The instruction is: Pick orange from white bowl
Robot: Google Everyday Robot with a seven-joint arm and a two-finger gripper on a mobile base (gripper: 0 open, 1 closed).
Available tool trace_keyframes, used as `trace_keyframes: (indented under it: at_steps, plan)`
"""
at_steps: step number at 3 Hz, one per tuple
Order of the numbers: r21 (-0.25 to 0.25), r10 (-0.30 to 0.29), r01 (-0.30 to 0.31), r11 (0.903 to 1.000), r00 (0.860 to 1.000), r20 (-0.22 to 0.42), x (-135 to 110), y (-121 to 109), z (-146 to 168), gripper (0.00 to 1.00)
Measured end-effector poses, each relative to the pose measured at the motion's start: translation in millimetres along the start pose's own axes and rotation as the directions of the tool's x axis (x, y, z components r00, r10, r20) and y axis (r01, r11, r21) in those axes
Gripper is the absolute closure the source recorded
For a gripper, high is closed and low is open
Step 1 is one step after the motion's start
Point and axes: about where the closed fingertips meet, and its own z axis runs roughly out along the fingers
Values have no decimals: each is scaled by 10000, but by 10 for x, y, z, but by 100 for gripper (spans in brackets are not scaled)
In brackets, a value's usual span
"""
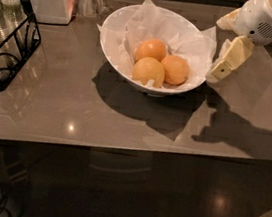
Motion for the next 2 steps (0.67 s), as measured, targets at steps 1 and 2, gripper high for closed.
trace_keyframes:
  at_steps: [1, 2]
  plan:
    - [-580, -95, 111, 9983, 9996, 278, -115, -42, 303, 0]
    - [-596, -93, 110, 9982, 9996, 281, -115, -46, 319, 14]
